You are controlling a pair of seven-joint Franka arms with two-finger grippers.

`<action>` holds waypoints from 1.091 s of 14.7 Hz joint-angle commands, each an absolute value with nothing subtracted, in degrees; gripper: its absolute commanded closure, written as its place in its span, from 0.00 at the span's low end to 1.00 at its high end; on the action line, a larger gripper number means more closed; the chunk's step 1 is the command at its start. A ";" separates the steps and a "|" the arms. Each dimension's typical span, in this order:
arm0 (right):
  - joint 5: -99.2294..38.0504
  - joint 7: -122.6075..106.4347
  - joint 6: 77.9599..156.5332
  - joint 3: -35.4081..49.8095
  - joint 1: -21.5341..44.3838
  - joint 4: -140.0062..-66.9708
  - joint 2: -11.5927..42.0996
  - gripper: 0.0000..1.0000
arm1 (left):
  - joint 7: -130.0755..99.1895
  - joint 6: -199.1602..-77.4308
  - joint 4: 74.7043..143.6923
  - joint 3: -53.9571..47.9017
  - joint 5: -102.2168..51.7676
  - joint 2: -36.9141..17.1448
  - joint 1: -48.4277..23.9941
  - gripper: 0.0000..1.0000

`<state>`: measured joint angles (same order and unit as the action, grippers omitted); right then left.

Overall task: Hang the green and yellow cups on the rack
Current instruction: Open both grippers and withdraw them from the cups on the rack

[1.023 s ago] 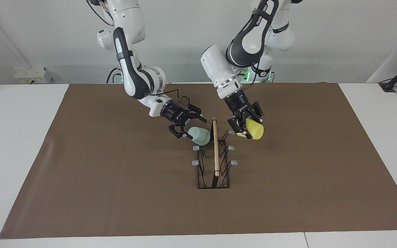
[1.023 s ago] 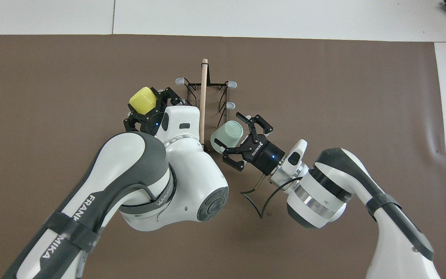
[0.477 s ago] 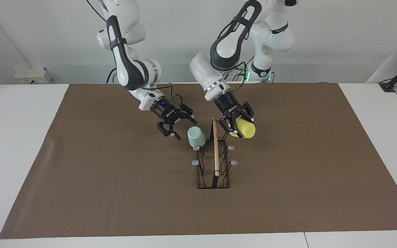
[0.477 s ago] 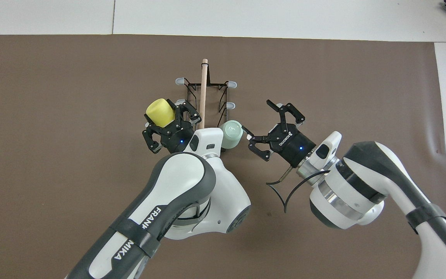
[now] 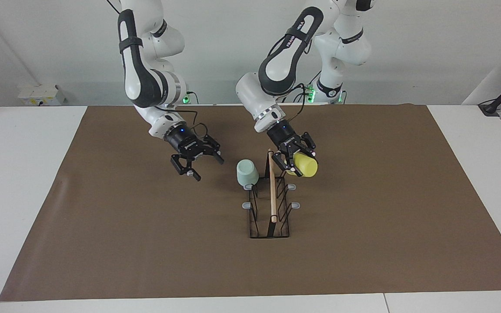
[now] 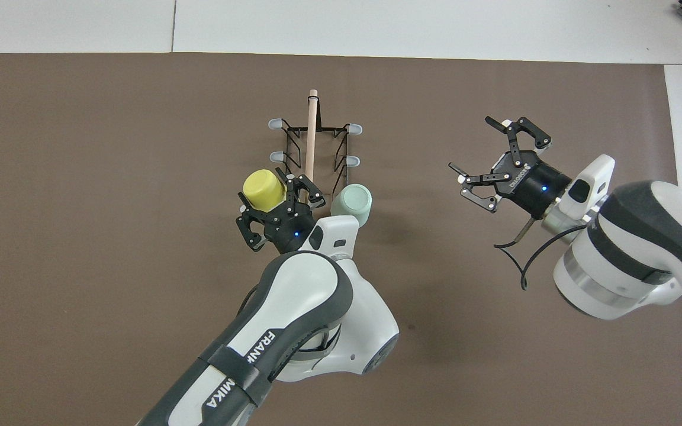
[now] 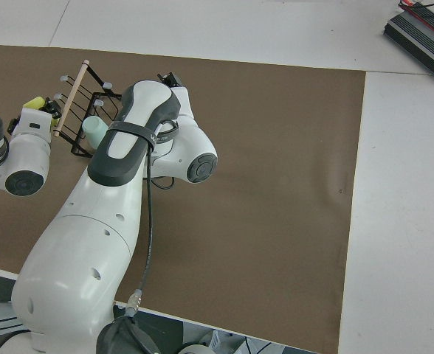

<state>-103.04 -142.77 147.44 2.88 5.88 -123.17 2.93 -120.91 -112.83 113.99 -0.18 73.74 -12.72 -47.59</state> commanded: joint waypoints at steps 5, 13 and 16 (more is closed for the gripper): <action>-59.56 -118.16 147.57 3.16 -0.88 -121.11 2.46 0.00 | -115.16 -112.59 115.14 0.61 63.81 -5.11 -48.25 0.00; -17.20 -79.25 140.91 3.16 -3.52 -116.90 2.46 0.00 | -78.01 -117.60 109.86 0.62 42.58 -3.08 -35.35 0.00; -1.54 -64.56 132.83 3.34 -3.43 -111.73 2.72 0.00 | -64.38 -117.86 110.21 0.62 35.88 -2.37 -30.16 0.00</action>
<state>-9.10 -72.50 138.27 2.68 -2.66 -115.24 2.85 -72.71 -116.89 109.52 1.12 39.71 -3.57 -33.35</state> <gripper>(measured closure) 0.000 0.000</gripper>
